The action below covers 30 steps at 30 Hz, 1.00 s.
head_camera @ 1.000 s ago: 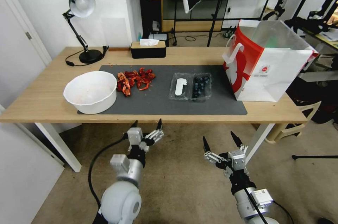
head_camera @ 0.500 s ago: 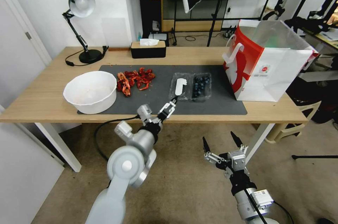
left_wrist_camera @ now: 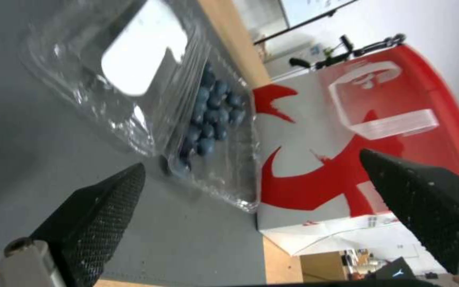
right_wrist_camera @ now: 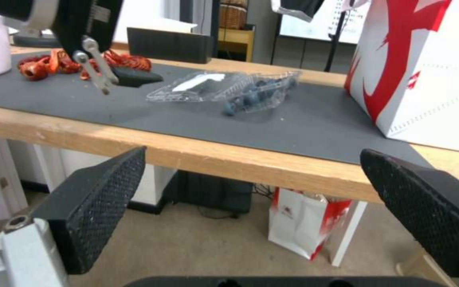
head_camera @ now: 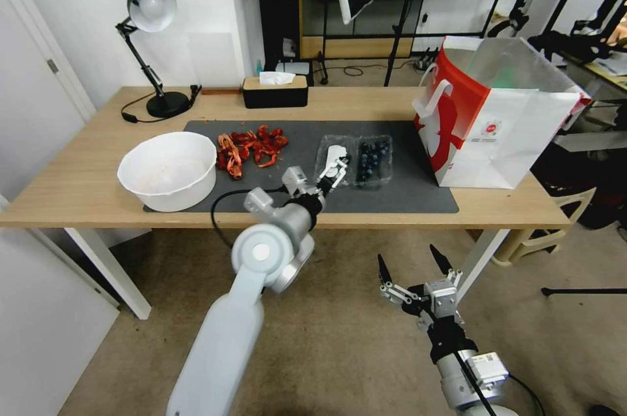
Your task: Close the takeout container lid, then place the container into the takeout bag.
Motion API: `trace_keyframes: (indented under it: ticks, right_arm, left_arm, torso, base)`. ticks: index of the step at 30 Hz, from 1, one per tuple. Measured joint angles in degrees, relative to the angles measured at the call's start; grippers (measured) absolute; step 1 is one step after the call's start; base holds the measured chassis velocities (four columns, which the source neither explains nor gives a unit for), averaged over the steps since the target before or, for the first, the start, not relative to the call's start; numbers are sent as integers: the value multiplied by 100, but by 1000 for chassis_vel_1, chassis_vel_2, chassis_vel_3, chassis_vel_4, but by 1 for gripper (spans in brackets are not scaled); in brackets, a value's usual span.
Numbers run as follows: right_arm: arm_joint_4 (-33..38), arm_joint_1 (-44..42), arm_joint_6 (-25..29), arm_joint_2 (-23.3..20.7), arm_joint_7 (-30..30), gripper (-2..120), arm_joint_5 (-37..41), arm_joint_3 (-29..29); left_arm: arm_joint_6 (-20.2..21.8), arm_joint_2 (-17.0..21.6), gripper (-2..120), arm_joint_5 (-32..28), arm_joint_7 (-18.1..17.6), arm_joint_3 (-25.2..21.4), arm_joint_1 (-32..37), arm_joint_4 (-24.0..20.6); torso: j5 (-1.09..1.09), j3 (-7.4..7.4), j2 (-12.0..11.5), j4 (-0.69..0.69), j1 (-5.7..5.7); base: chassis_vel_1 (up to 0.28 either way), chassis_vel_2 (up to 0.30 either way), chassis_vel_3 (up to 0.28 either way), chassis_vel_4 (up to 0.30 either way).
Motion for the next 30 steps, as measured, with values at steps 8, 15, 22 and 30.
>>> trace_keyframes:
  ticks: [8,15,22,30]
  right_arm:
    - [-25,2,1,8,4,100,3,72]
    - [-67,16,1,28,5,100,-2,77]
    - [-109,27,5,33,10,100,-7,95]
    - [-136,32,18,37,17,100,-7,105]
  left_arm:
    - [5,-229,100,-125,-274,99,-284,382]
    - [-26,-296,100,-122,-368,129,-433,665]
    - [-73,-282,100,-115,-354,113,-525,841]
    - [-106,-346,100,-91,-295,115,-581,1019]
  torso:
    - [0,0,0,0,1]
    - [0,0,0,0,0]
    - [0,0,0,0,0]
    - [0,0,0,0,0]
  base:
    - [0,0,0,0]
    - [0,0,0,0]
    - [0,0,0,0]
    - [0,0,0,0]
